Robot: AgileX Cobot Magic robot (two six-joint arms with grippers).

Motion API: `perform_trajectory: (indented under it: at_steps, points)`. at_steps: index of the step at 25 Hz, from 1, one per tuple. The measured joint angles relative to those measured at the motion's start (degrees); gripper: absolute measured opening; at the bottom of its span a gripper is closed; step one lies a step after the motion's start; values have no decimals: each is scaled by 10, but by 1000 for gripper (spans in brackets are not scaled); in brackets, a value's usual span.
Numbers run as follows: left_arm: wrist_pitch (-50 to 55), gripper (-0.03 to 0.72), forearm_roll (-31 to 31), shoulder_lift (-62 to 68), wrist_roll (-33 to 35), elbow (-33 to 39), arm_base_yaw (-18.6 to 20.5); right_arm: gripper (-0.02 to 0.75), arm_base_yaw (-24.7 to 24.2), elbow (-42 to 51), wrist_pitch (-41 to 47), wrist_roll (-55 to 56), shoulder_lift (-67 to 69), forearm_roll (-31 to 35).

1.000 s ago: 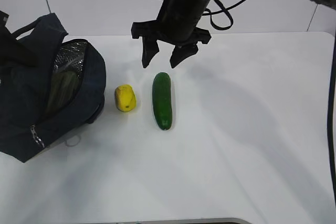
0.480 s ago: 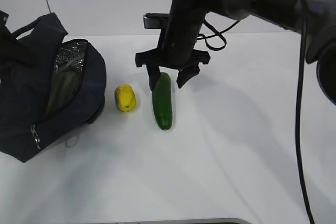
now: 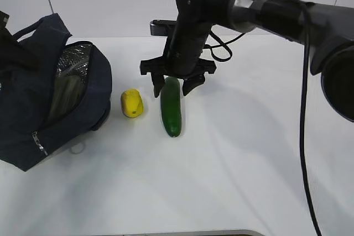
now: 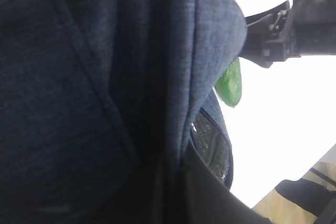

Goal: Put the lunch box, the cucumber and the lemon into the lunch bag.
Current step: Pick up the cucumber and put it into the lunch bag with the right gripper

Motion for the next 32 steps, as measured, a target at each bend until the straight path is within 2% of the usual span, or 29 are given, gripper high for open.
perform_trajectory:
  at_steps: [18, 22, 25, 28, 32]
  points:
    - [0, 1, 0, 0, 0, 0, 0, 539, 0, 0, 22, 1, 26, 5]
    - [0, 1, 0, 0, 0, 0, 0, 471, 0, -1, 31, 1, 26, 5]
    - [0, 1, 0, 0, 0, 0, 0, 376, 0, -2, 41, 1, 26, 5]
    - [1, 1, 0, 0, 0, 0, 0, 339, 0, -3, 46, 1, 26, 4]
    - [1, 1, 18, 0, 0, 0, 0, 332, 0, -15, 49, 1, 26, 2]
